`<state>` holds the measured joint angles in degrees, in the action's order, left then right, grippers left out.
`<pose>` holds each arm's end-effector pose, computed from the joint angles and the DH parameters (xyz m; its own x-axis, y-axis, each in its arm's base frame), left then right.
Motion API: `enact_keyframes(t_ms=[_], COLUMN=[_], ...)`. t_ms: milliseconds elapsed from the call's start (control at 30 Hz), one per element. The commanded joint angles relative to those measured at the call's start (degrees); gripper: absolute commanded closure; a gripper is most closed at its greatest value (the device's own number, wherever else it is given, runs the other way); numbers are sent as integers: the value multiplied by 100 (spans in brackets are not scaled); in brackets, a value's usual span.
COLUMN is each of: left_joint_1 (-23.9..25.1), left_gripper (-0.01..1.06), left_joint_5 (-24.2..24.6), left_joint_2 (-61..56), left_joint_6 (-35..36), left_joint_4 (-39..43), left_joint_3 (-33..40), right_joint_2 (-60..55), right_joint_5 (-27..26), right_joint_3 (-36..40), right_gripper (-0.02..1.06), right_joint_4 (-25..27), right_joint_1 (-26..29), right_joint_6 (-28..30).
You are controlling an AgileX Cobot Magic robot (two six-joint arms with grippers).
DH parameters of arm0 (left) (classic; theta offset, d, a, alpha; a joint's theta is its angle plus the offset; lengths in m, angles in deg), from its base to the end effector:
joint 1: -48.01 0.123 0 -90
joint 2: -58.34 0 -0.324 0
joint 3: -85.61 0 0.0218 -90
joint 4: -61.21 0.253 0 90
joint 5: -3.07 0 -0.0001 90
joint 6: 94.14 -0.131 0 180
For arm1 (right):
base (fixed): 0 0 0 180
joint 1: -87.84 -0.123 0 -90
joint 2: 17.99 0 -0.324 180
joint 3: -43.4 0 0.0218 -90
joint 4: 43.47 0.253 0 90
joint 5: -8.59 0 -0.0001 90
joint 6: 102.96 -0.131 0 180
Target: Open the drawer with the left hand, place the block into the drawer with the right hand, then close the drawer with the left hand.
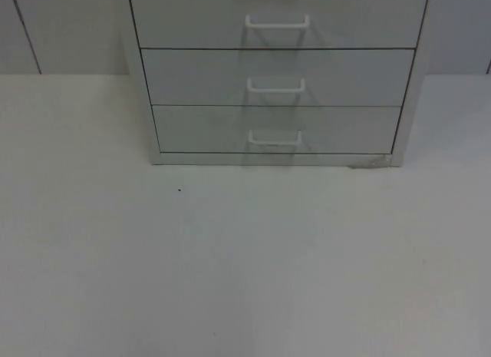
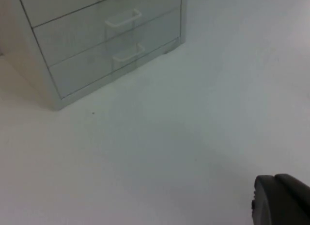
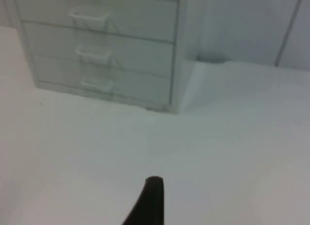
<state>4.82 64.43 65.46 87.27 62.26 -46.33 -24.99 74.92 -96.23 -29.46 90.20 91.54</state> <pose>-0.0052 0.0078 0.2669 -0.3363 0.2940 -0.8947 0.6686 0.7436 -0.0070 -0.0315 0.0304 0.2998 -0.3618 -0.1341 -0.9226 -0.2215 0.9736 -0.0546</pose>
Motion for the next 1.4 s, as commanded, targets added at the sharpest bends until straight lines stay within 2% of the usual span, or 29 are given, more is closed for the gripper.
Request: enact_keyframes(t_ms=[0,167,200,433,467,567,600,633,667,700,767,833,867,1233,1367], left_joint_1=[-4,-4,-4,-4,-4,-4,-4,-4,-4,-4,-4,-4,-4,-4,294], left_gripper=[105,105,105,102,97,42,42,17,0,0,0,0,0,0,0], left_joint_5=[246,36,36,36,36,36,36,36,36,36,36,36,36,26,26], left_joint_2=[-28,-28,-28,-28,-28,-28,-28,-28,-28,-28,-28,-28,-28,-28,-28], left_joint_6=[54,140,140,140,140,140,140,140,164,163,163,163,163,163,163], left_joint_4=[191,289,289,289,289,289,289,289,275,274,274,274,274,274,274], left_joint_3=[29,185,185,185,185,185,185,185,185,185,185,185,185,185,185], right_joint_2=[15,15,15,15,15,15,15,15,15,15,15,15,15,15,15], right_joint_5=[175,-169,-395,-430,-430,-430,-430,-430,-430,-430,-430,-430,-430,-430,-435], right_joint_3=[107,604,801,813,813,813,813,813,813,813,813,813,813,813,813], right_gripper=[23,23,23,23,23,23,23,23,23,22,10,6,-1,-1,-1], right_joint_4=[-386,-803,-839,-988,-988,-988,-988,-988,-985,-985,-985,-985,-985,-985,-960], right_joint_1=[-28,-28,-28,-28,-28,-28,-28,-28,-28,-28,-28,-28,-28,-28,-28], right_joint_6=[-208,-528,-580,-803,-803,-803,-803,-803,-805,-805,-805,-805,-805,-805,-805])
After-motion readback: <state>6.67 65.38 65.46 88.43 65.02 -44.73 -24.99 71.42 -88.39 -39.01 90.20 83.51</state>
